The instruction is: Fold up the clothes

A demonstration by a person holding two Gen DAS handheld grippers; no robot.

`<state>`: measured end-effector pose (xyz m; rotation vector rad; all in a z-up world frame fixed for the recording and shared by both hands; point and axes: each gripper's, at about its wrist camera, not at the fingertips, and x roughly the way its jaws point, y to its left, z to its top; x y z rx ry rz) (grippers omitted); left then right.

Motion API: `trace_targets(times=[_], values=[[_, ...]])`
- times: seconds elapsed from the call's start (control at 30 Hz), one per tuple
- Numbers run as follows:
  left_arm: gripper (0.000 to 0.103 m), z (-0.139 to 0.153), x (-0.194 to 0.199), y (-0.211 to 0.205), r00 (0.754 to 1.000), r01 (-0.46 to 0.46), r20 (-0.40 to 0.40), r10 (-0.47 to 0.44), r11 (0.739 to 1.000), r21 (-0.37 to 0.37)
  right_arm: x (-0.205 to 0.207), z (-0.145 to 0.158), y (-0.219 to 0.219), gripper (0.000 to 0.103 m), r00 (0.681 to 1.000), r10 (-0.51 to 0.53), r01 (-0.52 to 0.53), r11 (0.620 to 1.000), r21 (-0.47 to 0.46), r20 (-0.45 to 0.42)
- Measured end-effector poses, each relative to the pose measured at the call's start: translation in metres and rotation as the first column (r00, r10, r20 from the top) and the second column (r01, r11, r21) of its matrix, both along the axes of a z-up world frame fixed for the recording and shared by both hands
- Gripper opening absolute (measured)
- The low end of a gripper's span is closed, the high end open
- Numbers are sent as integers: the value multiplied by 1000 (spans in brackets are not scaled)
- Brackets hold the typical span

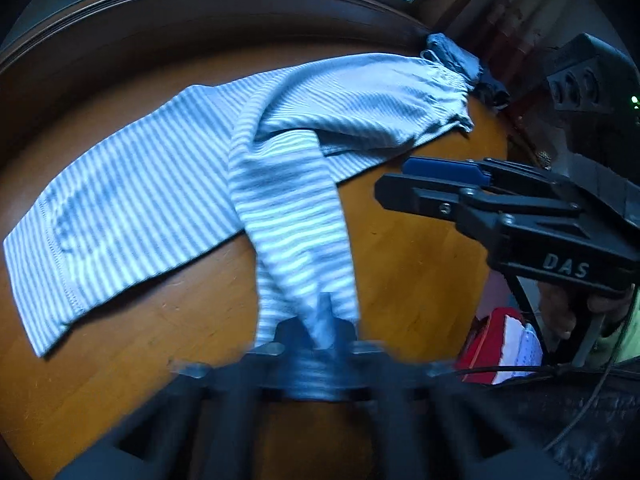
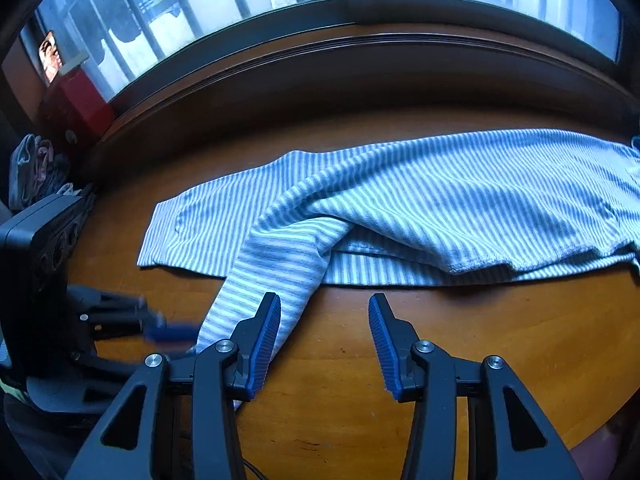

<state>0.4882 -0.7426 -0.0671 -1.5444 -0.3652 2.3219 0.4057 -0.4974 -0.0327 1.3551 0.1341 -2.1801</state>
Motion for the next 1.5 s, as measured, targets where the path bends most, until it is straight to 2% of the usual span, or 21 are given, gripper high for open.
trace_targets(times=[0.03, 0.13, 0.23, 0.37, 0.47, 0.5, 0.6, 0.67, 0.77, 0.93, 1.03, 1.17, 1.37, 1.43, 1.47, 1.5], values=[[2, 7, 1, -5, 1000, -8, -20, 8, 1000, 14, -1, -2, -1, 46, 1000, -6, 6, 1000, -2, -1], [2, 30, -1, -29, 994, -76, -74, 76, 997, -5, 0, 1, 3, 46, 1000, -17, 17, 1000, -8, -12], [2, 46, -5, -75, 979, -182, -95, 179, 983, -22, -1, 2, 5, 46, 1000, -26, 26, 1000, -15, -15], [4, 39, -22, -127, 953, -302, -55, 298, 947, -107, -4, -1, 1, 46, 1000, -25, 25, 999, -23, -9], [6, 20, -32, -153, 936, -346, 38, 350, 934, -86, -5, -3, -11, 46, 1000, 11, -11, 1000, -12, -17], [8, 17, -30, -154, 934, -351, 44, 355, 932, -87, -5, -4, -15, 46, 1000, 24, -24, 1000, -7, -20], [27, 11, -24, -158, 927, -363, 62, 369, 927, -92, -4, -5, -31, 46, 996, 84, -84, 996, 4, -31], [33, 9, -17, -160, 925, -369, 66, 375, 925, -92, 0, -6, -46, 46, 988, 146, -146, 989, 18, -42], [35, 5, -5, -170, 915, -389, 83, 395, 918, -82, 12, -6, -75, 46, 959, 276, -274, 961, 37, -60], [35, 4, 4, -177, 915, -395, 72, 397, 917, -48, 38, -11, -126, 46, 861, 499, -496, 867, 53, -100], [35, 3, 7, -177, 924, -375, 52, 378, 925, -51, 48, -20, -150, 46, 811, 575, -572, 818, 64, -106], [35, 3, 10, -174, 926, -372, 39, 375, 926, -64, 57, -35, -165, 46, 770, 630, -622, 776, 103, -103], [34, 1, 19, -180, 923, -381, 25, 383, 923, -55, 65, -49, -170, 46, 751, 648, -631, 761, 150, -127], [27, 5, 20, -173, 925, -377, 17, 380, 922, -87, 65, -50, -168, 44, 756, 641, -624, 767, 151, -133], [16, 6, 20, -169, 928, -369, 13, 372, 924, -104, 65, -50, -167, 39, 761, 634, -616, 773, 155, -139], [11, 6, 20, -166, 932, -359, 10, 362, 927, -110, 65, -51, -166, 31, 767, 624, -602, 781, 166, -152]])
